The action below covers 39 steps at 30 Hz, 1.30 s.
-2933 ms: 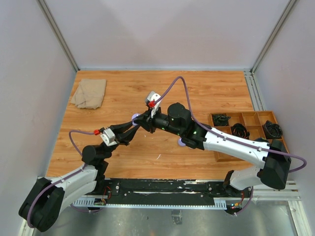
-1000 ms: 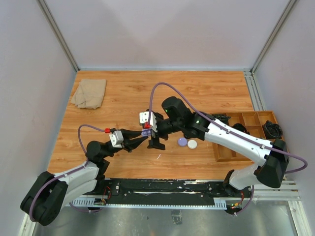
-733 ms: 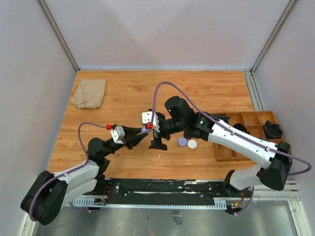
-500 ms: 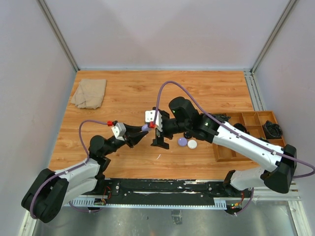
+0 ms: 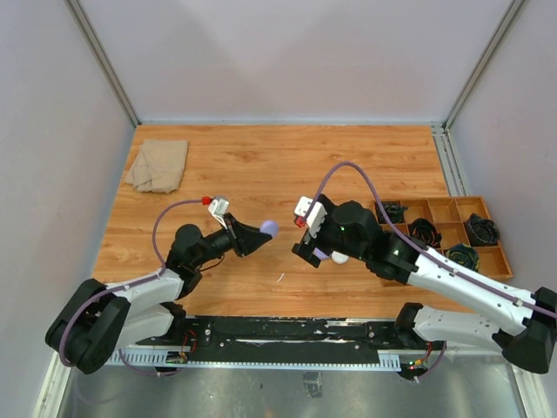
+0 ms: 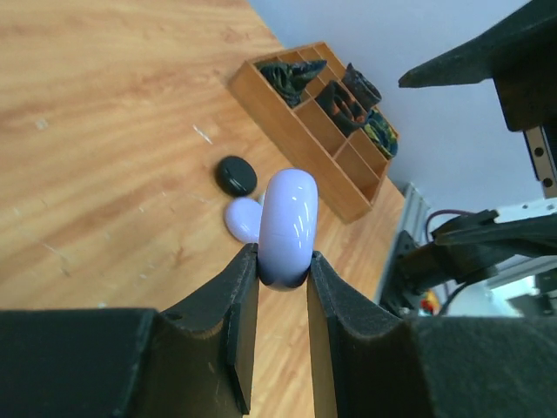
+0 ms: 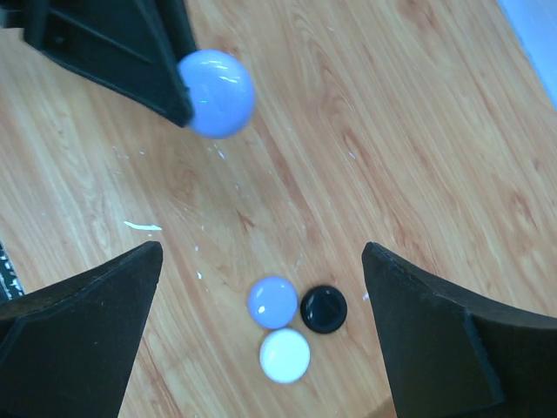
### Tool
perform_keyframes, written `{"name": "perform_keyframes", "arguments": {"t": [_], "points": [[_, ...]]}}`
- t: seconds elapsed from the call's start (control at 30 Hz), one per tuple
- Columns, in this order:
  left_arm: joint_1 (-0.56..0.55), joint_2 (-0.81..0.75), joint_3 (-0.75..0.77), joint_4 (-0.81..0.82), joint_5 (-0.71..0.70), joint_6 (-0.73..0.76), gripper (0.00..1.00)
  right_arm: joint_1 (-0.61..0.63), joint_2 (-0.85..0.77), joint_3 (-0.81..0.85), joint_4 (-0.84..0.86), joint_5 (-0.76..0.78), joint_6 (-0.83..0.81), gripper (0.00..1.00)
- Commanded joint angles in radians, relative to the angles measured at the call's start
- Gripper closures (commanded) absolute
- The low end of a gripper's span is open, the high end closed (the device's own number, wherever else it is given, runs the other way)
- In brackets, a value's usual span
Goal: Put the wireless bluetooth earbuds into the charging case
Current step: Place the charging case at the center of the board.
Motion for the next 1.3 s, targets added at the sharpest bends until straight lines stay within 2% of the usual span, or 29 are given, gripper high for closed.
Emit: {"name": "perform_keyframes", "arguments": {"t": [0.0, 0.17, 0.4, 0.7, 0.8, 0.9, 1.03, 1.27], "points": [[-0.069, 0.018, 0.022, -0.102, -0.073, -0.178, 0.93, -0.002, -0.107, -0.114, 0.125, 0.177, 0.115, 0.01], [-0.160, 0.085, 0.063, -0.194, -0.157, -0.227, 0.89, -0.002, -0.221, -0.207, 0.172, 0.247, 0.165, 0.01], [-0.255, 0.275, 0.174, -0.288, -0.216, -0.264, 0.78, -0.002, -0.344, -0.278, 0.181, 0.341, 0.188, 0.01], [-0.311, 0.498, 0.306, -0.324, -0.214, -0.286, 0.66, -0.002, -0.349, -0.286, 0.172, 0.355, 0.200, 0.00], [-0.311, 0.545, 0.331, -0.345, -0.220, -0.286, 0.59, -0.002, -0.347, -0.284, 0.171, 0.351, 0.201, 0.00], [-0.311, 0.569, 0.357, -0.388, -0.235, -0.272, 0.49, -0.002, -0.352, -0.285, 0.167, 0.354, 0.202, 0.00], [-0.311, 0.561, 0.383, -0.484, -0.274, -0.235, 0.42, -0.002, -0.354, -0.290, 0.167, 0.372, 0.203, 0.00], [-0.309, 0.430, 0.395, -0.712, -0.453, -0.157, 0.28, -0.002, -0.340, -0.278, 0.150, 0.396, 0.211, 0.01]]}}
